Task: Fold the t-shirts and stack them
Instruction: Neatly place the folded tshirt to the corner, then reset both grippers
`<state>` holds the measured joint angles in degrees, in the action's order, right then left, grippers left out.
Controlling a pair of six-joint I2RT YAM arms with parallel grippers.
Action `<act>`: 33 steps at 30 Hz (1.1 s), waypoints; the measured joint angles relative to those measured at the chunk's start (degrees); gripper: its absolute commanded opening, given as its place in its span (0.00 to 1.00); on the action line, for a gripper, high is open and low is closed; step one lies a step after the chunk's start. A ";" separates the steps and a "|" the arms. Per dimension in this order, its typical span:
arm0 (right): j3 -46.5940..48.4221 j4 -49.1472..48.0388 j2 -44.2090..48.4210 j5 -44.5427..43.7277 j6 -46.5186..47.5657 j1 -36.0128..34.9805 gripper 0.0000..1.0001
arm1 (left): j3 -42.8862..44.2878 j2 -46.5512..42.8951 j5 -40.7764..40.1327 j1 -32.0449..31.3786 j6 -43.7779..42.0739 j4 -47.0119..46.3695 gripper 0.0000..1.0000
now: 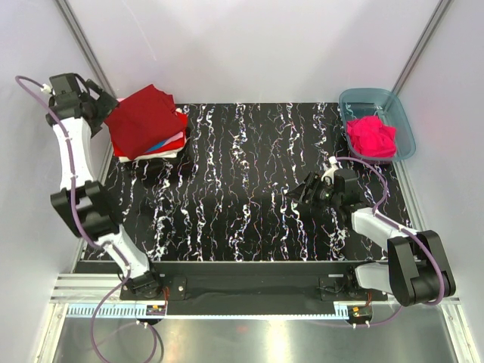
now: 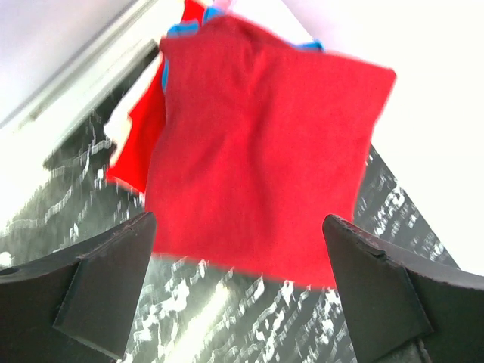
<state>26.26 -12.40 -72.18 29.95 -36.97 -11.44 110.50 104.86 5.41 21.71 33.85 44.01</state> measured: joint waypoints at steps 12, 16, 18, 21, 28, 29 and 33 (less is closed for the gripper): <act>0.00 -0.02 0.00 1.03 0.00 0.33 0.72 | -32.15 -33.35 6.54 -3.89 1.53 -7.96 0.99; 0.00 -0.07 0.00 1.11 0.00 0.37 0.72 | -42.73 -41.00 6.73 -10.45 -1.27 -9.75 0.99; 0.00 -0.15 0.00 1.14 0.00 0.37 0.72 | -48.15 -43.52 6.32 -13.35 -2.40 -9.49 0.99; 0.00 -0.24 0.00 1.20 0.00 0.44 0.72 | -56.33 -47.50 4.57 -18.16 -4.20 -8.39 0.99; -0.15 -0.24 1.77 1.20 0.02 0.63 0.73 | -61.72 -56.30 -0.09 -27.85 -8.33 -2.47 0.99; -0.22 -0.24 2.40 1.18 0.00 0.63 0.72 | -61.64 -57.42 -0.07 -28.68 -8.79 -2.14 0.99; -0.39 -0.28 4.55 1.18 0.00 0.66 0.73 | -61.59 -60.63 -0.07 -29.27 -10.99 -1.60 0.99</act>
<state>25.87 -12.69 -67.64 31.14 -36.97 -10.79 48.90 44.23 5.34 -7.55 22.85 42.41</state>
